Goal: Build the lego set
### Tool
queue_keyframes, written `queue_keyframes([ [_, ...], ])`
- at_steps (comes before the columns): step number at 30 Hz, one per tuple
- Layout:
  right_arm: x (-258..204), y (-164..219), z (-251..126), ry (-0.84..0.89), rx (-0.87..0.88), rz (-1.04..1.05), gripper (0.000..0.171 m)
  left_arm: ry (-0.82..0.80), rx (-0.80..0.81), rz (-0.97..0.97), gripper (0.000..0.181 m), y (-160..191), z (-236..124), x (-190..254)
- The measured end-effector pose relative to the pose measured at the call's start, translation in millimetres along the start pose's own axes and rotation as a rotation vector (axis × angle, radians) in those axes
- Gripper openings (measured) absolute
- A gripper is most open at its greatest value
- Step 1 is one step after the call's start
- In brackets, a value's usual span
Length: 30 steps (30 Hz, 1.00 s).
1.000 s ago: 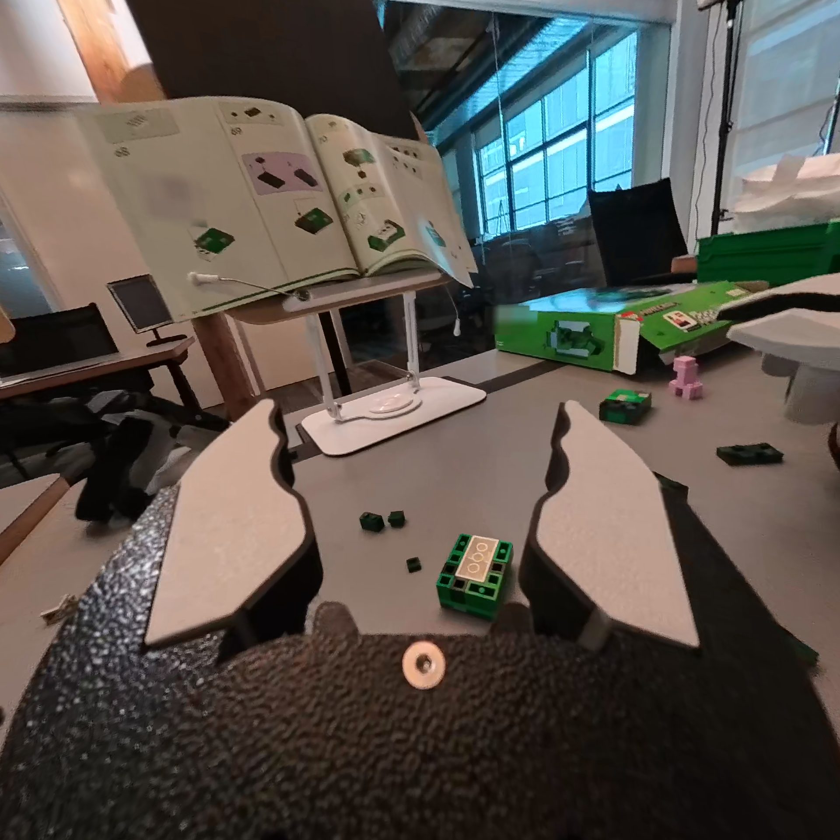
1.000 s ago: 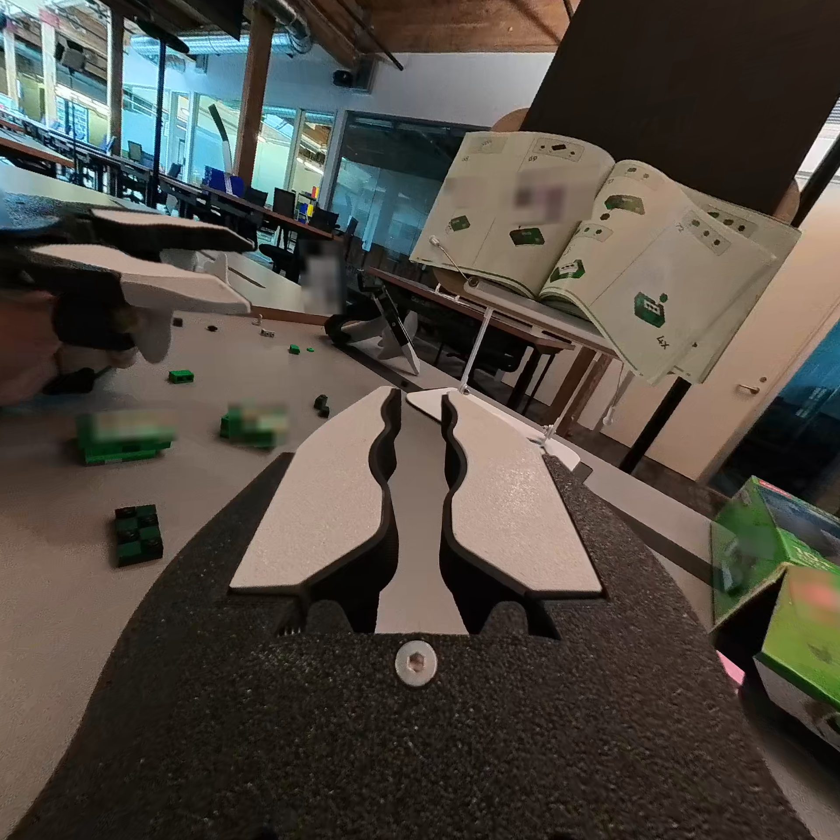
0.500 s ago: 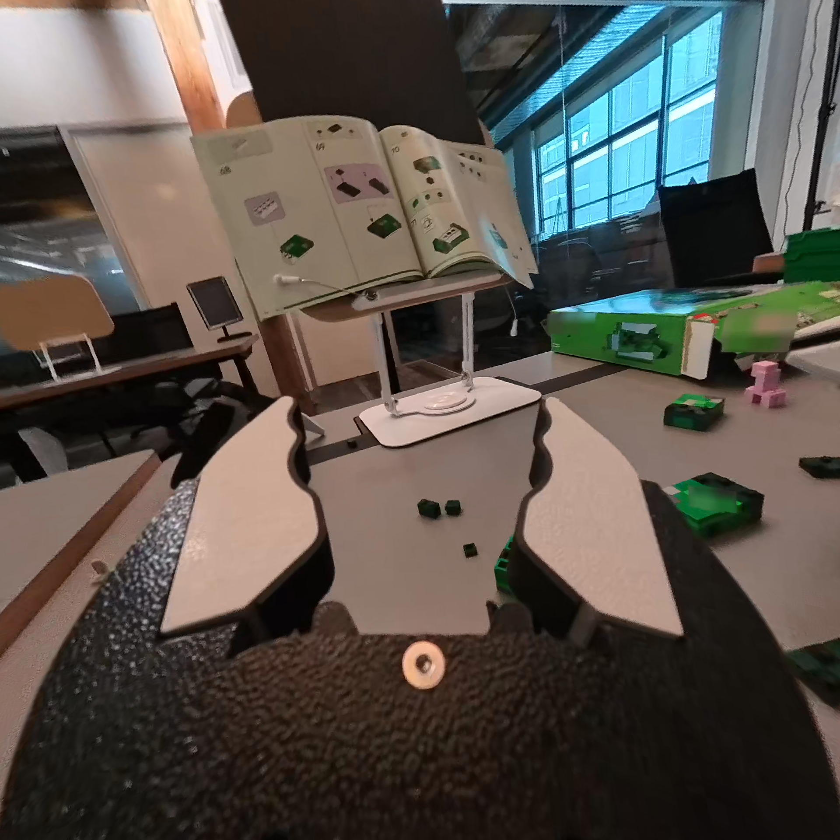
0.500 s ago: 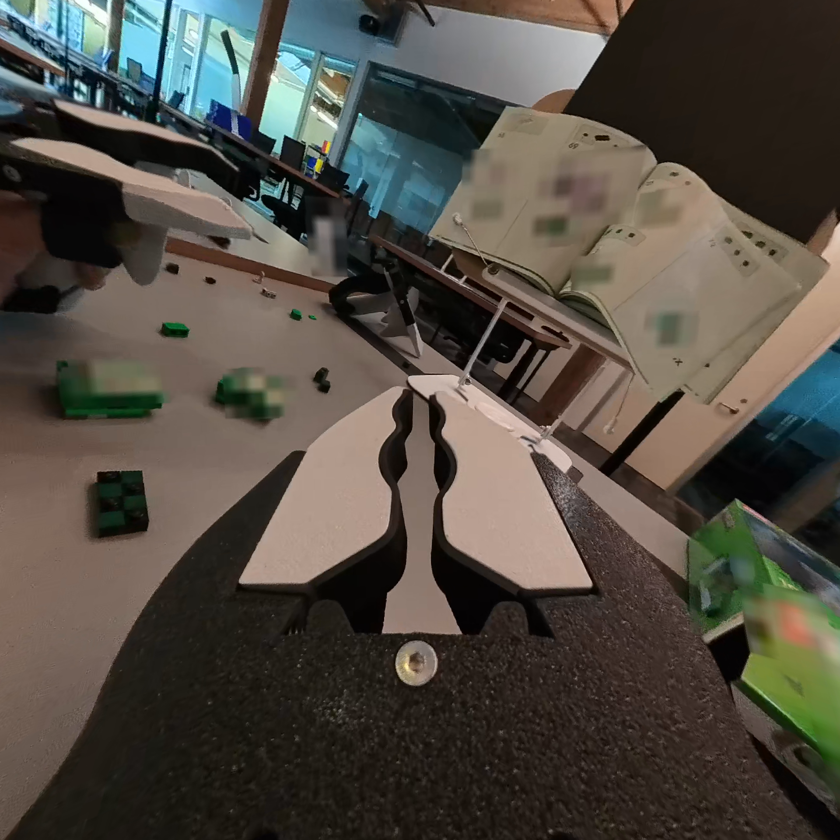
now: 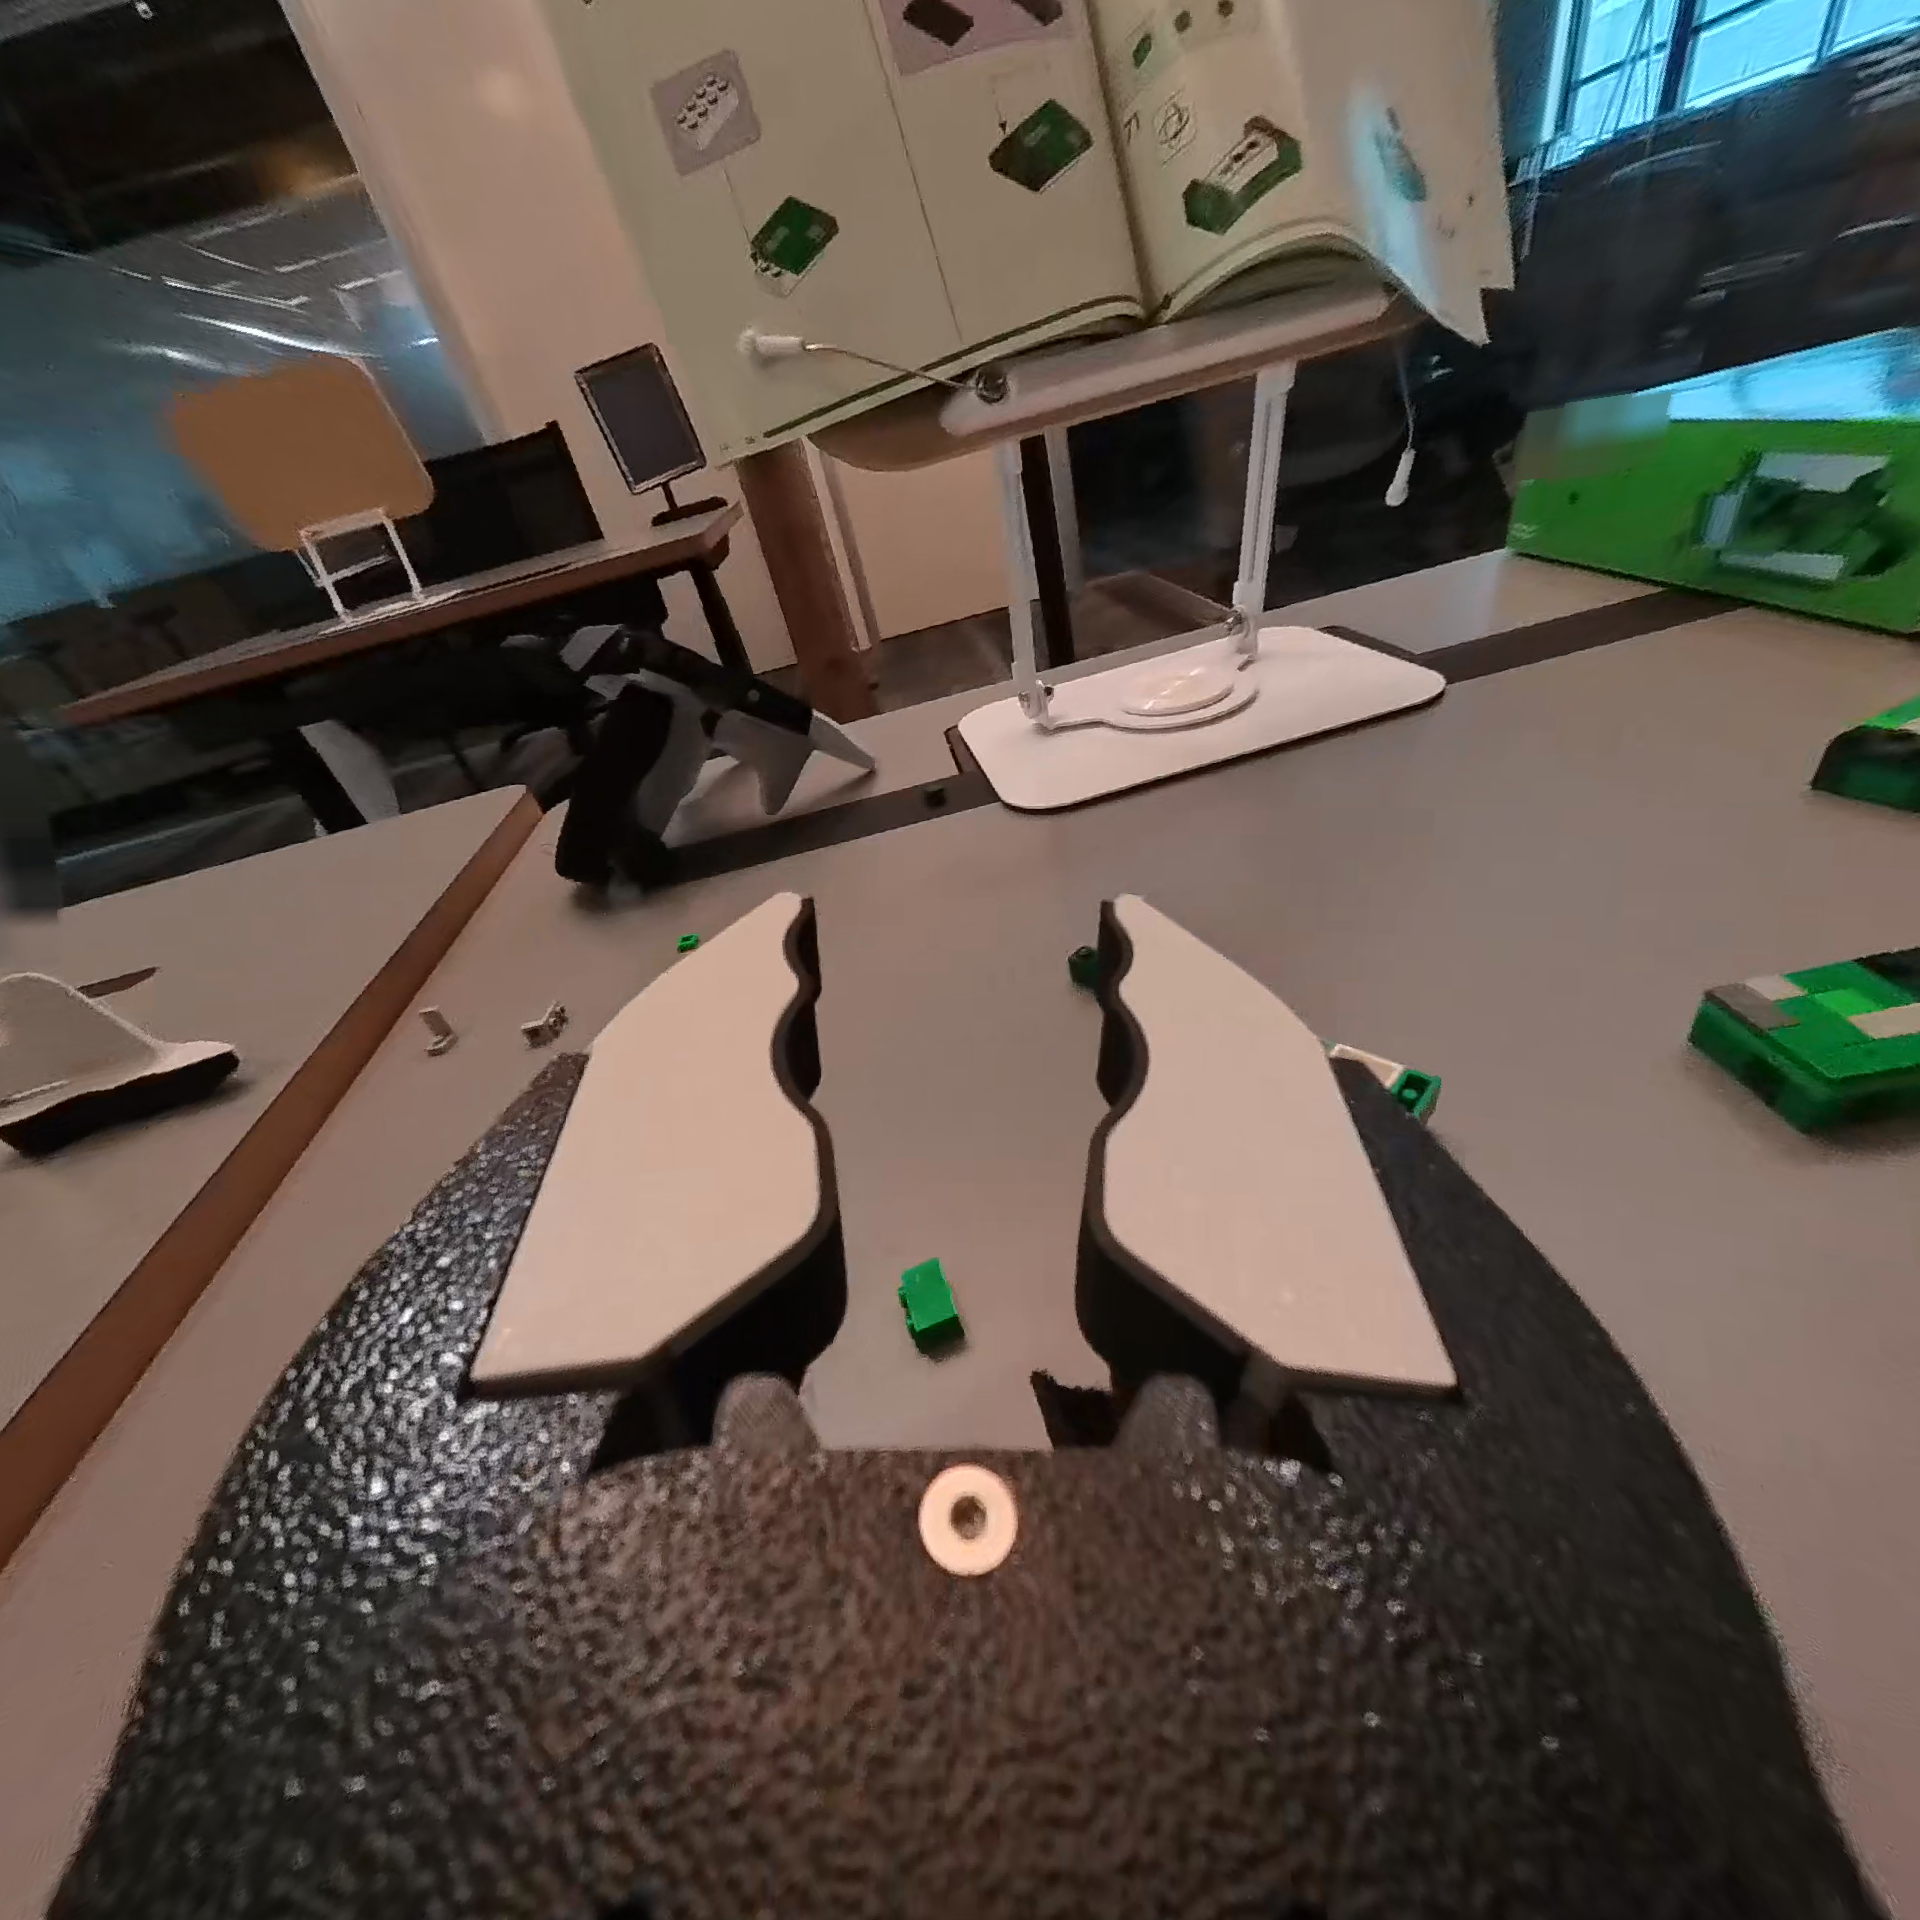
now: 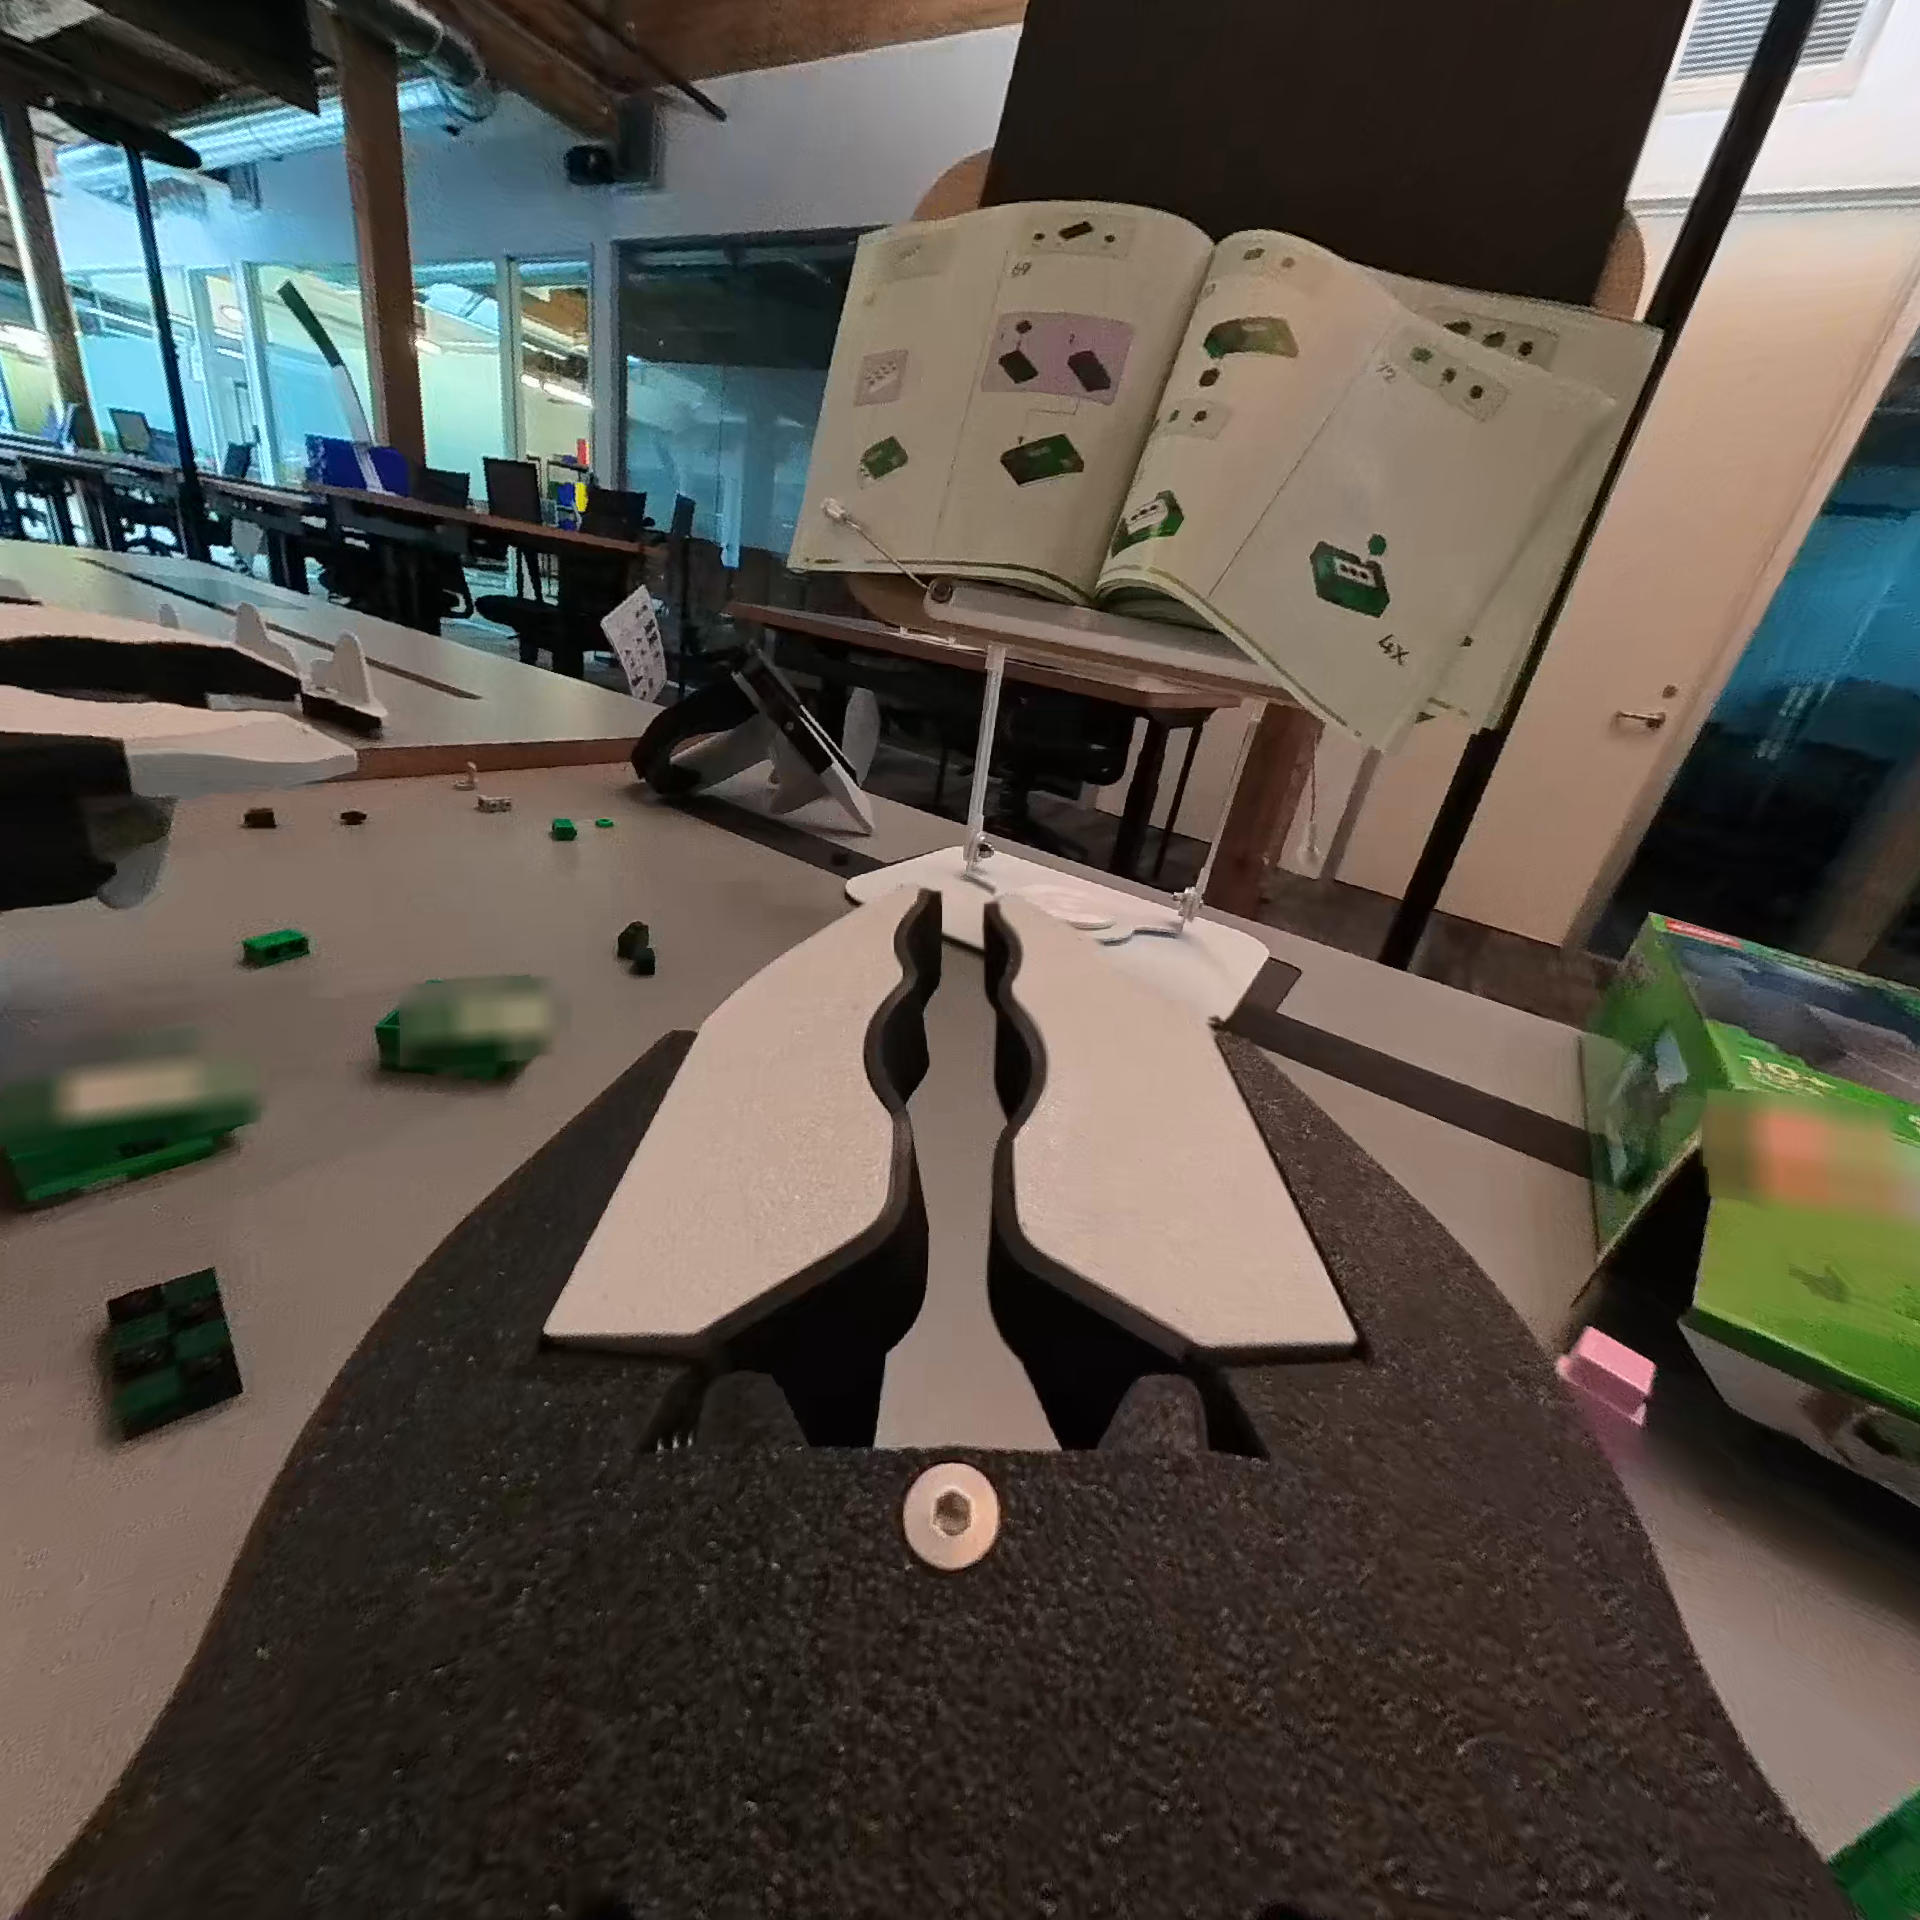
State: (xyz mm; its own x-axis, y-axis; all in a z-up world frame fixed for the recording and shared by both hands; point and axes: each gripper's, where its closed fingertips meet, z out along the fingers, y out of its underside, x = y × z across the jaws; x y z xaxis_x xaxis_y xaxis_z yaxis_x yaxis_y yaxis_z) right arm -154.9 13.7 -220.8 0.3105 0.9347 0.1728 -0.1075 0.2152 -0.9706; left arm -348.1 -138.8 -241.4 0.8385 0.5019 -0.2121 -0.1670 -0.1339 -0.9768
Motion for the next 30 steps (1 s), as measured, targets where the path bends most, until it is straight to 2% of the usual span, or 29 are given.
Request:
queue_keyframes([
  [3,1.4,-0.1,-1.1,0.002,0.005,0.009,0.011,0.020,0.008,-0.021,0.049,-0.3,-1.0,2.8],
  [8,-7.3,1.1,-0.5,-0.048,-0.003,-0.021,0.009,0.171,0.072,-0.016,0.043,-8.4,-5.6,23.8],
  [16,-15.5,2.4,1.5,-0.090,-0.010,-0.050,0.003,0.250,0.083,0.049,0.038,-11.2,-5.5,43.7],
  [22,-14.0,-1.8,0.3,-0.083,0.019,-0.039,0.001,0.315,0.125,0.089,0.023,-19.2,-10.4,60.9],
  [30,-17.3,-1.9,0.9,-0.087,0.018,-0.050,0.000,0.389,0.116,0.172,0.014,-19.0,-13.9,82.9],
])
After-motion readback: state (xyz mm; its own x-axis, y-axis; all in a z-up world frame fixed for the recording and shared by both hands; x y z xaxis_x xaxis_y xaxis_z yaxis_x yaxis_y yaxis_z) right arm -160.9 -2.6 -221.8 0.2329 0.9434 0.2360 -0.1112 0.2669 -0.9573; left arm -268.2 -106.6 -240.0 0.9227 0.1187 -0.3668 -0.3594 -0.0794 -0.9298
